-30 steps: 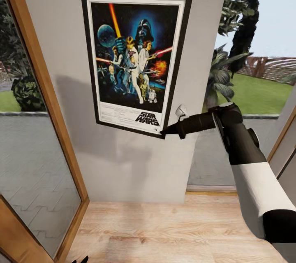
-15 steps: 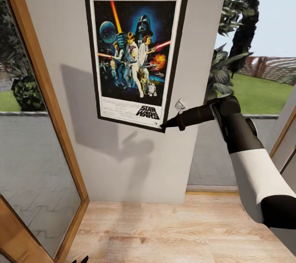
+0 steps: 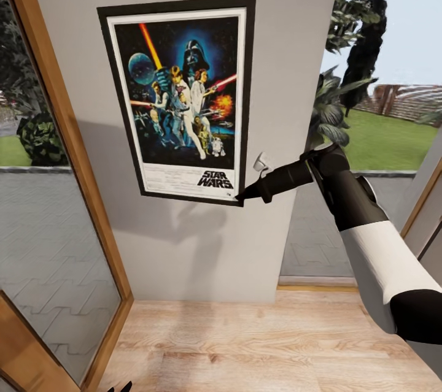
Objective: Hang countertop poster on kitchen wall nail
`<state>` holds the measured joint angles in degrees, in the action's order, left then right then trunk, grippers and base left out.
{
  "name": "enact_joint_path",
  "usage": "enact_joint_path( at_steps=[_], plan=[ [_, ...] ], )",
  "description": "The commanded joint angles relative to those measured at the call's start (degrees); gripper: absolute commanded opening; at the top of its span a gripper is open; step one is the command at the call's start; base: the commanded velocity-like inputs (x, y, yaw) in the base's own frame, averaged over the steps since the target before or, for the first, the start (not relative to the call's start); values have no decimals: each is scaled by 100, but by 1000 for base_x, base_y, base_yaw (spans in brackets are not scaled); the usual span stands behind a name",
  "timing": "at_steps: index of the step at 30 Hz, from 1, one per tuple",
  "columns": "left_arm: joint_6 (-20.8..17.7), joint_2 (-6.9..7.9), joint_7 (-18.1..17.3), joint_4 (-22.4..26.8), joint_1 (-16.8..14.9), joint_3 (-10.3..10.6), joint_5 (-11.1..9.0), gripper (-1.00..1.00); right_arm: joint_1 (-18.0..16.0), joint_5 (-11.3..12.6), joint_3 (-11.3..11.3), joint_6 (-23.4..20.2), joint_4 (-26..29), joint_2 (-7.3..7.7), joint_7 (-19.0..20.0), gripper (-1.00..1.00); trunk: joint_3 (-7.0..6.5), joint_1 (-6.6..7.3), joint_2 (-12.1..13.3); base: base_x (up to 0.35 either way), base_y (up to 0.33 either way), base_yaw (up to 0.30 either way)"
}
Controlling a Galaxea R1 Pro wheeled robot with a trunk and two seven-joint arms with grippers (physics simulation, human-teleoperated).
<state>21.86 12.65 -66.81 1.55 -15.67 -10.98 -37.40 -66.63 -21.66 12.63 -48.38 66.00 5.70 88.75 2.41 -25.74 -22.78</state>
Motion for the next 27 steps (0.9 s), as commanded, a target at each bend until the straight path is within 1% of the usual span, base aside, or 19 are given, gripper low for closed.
enact_joint_path(
  at_steps=[1, 2, 4, 7, 10, 15, 27],
  plan=[
    [29, 1, -17, -6, -6, -45, 39, 100, -8, -43, 3, -71, 4, 1, 54, -100, 14, -4, -14, 0, 0, 0],
    [29, 1, -17, -6, -6, -45, 39, 100, -8, -32, 1, -70, 5, 1, 54, -100, 14, -4, -14, 0, 0, 0],
    [29, 1, -17, -6, -6, -45, 39, 100, -8, 63, -3, -67, 7, 8, 54, -100, 14, -4, -14, 0, 0, 0],
    [29, 1, -17, -6, -6, -45, 39, 100, -8, 347, -1, -61, 9, 20, 55, -100, 14, -4, -14, 0, 0, 0],
    [29, 2, -17, -6, -6, -45, 39, 100, -8, 466, 1, -59, 9, 25, 55, -100, 14, -4, -14, 0, 0, 0],
    [29, 7, -17, -4, -6, -47, 39, 100, -8, 542, -18, -58, 14, 26, 55, -100, 14, -4, -14, 0, 0, 0],
    [29, 9, -17, -2, -6, -45, 39, 100, -8, 552, -31, -61, 3, 19, 55, -100, 14, -4, -14, 0, 0, 0]
  ],
)
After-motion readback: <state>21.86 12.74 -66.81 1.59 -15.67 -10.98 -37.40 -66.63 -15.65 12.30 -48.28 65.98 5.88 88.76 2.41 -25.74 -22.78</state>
